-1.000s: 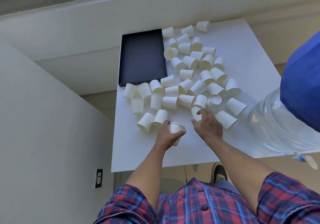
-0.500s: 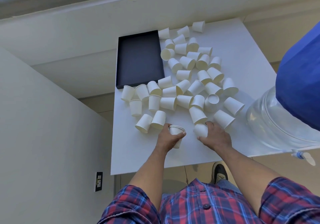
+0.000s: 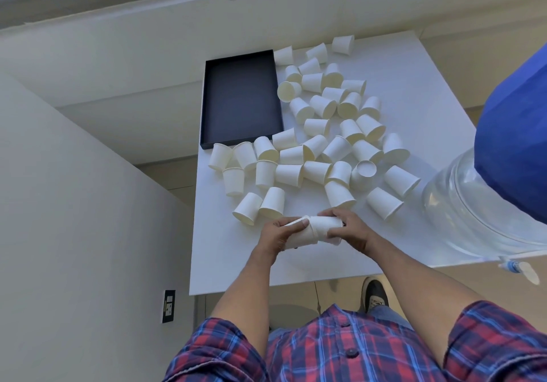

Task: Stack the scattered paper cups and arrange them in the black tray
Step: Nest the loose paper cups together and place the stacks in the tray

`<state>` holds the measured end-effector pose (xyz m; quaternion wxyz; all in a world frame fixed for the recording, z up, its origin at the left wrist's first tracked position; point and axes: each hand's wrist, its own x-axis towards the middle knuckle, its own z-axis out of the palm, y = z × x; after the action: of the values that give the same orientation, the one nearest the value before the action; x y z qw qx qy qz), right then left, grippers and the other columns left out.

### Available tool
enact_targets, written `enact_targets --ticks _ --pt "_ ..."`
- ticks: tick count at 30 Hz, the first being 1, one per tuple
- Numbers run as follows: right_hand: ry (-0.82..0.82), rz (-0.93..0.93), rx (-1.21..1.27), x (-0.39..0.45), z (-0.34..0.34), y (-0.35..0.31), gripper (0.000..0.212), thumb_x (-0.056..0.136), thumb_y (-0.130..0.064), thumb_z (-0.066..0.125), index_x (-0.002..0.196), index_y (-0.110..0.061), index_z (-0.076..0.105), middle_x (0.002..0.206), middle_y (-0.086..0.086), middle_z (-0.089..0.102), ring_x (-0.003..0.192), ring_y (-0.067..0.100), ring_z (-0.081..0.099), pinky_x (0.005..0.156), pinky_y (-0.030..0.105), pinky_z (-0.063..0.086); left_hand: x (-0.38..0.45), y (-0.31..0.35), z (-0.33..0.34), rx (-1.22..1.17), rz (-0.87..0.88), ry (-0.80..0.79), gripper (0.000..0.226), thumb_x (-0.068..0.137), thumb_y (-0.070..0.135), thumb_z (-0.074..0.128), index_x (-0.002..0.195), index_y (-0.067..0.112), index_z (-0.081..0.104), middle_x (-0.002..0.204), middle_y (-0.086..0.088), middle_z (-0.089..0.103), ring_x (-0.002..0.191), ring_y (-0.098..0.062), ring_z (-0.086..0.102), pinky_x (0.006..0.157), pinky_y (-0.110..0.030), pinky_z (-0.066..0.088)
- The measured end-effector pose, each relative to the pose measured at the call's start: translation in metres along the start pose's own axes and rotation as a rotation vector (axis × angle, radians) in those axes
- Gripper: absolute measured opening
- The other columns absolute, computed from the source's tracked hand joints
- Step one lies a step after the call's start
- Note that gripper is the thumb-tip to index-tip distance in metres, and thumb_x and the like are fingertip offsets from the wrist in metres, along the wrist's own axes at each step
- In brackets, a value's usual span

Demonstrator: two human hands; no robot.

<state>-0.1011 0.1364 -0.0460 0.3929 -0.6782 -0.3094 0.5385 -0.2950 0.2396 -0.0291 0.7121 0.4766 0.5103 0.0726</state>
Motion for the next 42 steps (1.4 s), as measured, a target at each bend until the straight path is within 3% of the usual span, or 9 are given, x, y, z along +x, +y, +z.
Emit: enact_targets --ticks 4,8,15,21,26,30,34,38,42 --pt "-0.054 0.046 0.098 0.003 0.021 -0.027 0.058 0.071 -0.031 0.055 0.128 -0.022 0.06 0.132 0.005 0.056 0.112 0.01 0.055 0.081 0.025 0.046 -0.002 0.002 0.005 0.009 -0.019 0.015 0.049 0.074 0.05 0.08 0.108 0.015 0.08 0.084 -0.006 0.073 0.065 -0.023 0.063 0.058 -0.029 0.035" --pt "-0.085 0.013 0.137 0.007 0.04 -0.05 0.066 0.077 -0.04 0.052 0.141 -0.025 0.05 0.141 -0.006 0.048 0.121 0.003 0.051 0.082 0.026 0.045 -0.005 0.009 0.012 -0.083 -0.038 0.04 0.047 0.078 0.044 0.075 0.11 0.01 0.075 0.09 -0.012 0.075 0.069 -0.03 0.069 0.059 -0.029 0.039" --pt "-0.13 0.012 0.159 0.011 0.04 -0.058 0.065 0.08 -0.042 0.051 0.143 -0.028 0.048 0.141 -0.005 0.052 0.124 0.012 0.054 0.094 0.034 0.045 -0.012 0.015 -0.002 -0.143 -0.062 -0.204 0.043 0.088 0.042 0.068 0.13 0.033 0.07 0.107 -0.009 0.076 0.088 -0.036 0.073 0.058 -0.028 0.042" --pt "-0.162 -0.019 0.12 0.013 0.044 -0.06 0.063 0.077 -0.038 0.055 0.14 -0.03 0.052 0.139 -0.004 0.053 0.124 0.007 0.053 0.092 0.029 0.045 -0.012 0.014 -0.005 -0.207 -0.063 -0.206 0.055 0.077 0.042 0.074 0.131 0.033 0.069 0.104 -0.009 0.075 0.078 -0.033 0.073 0.054 -0.026 0.043" --pt "-0.17 -0.049 0.098 0.015 0.045 -0.059 0.06 0.078 -0.04 0.06 0.138 -0.033 0.054 0.137 -0.006 0.056 0.123 0.008 0.055 0.089 0.027 0.047 -0.008 0.021 -0.005 -0.253 -0.06 -0.153 0.056 0.076 0.036 0.073 0.13 0.021 0.07 0.096 -0.013 0.066 0.055 -0.025 0.056 0.053 -0.029 0.041" --pt "-0.125 -0.103 0.121 0.018 0.05 -0.061 0.052 0.079 -0.043 0.065 0.131 -0.037 0.06 0.133 -0.01 0.058 0.119 0.006 0.058 0.083 0.02 0.047 -0.004 0.027 -0.006 -0.267 -0.027 -0.064 0.058 0.072 0.035 0.074 0.126 0.015 0.071 0.097 -0.011 0.063 0.066 -0.021 0.056 0.051 -0.026 0.04" --pt "-0.017 -0.243 0.08 0.023 0.058 -0.064 0.045 0.078 -0.031 0.072 0.123 -0.034 0.067 0.132 -0.008 0.052 0.123 0.009 0.054 0.094 0.027 0.051 0.004 0.042 -0.01 -0.305 0.029 0.064 0.045 0.069 0.032 0.073 0.112 0.017 0.073 0.09 -0.009 0.067 0.067 -0.02 0.059 0.05 -0.025 0.041" --pt "0.128 -0.432 -0.225 0.036 0.062 -0.076 0.051 0.078 -0.022 0.083 0.126 -0.028 0.066 0.137 -0.006 0.048 0.131 0.009 0.044 0.104 0.028 0.04 0.018 0.063 -0.018 -0.271 0.082 0.207 0.049 0.067 0.033 0.071 0.112 0.015 0.068 0.085 -0.007 0.07 0.067 -0.024 0.059 0.053 -0.026 0.046" --pt "0.289 -0.522 -0.522 0.057 0.066 -0.097 0.065 0.072 -0.045 0.086 0.131 -0.033 0.063 0.137 -0.01 0.051 0.125 0.013 0.044 0.107 0.03 0.034 0.034 0.089 -0.029 -0.312 0.139 0.304 0.062 0.068 0.037 0.071 0.123 0.009 0.064 0.098 -0.007 0.068 0.083 -0.028 0.061 0.066 -0.036 0.045"
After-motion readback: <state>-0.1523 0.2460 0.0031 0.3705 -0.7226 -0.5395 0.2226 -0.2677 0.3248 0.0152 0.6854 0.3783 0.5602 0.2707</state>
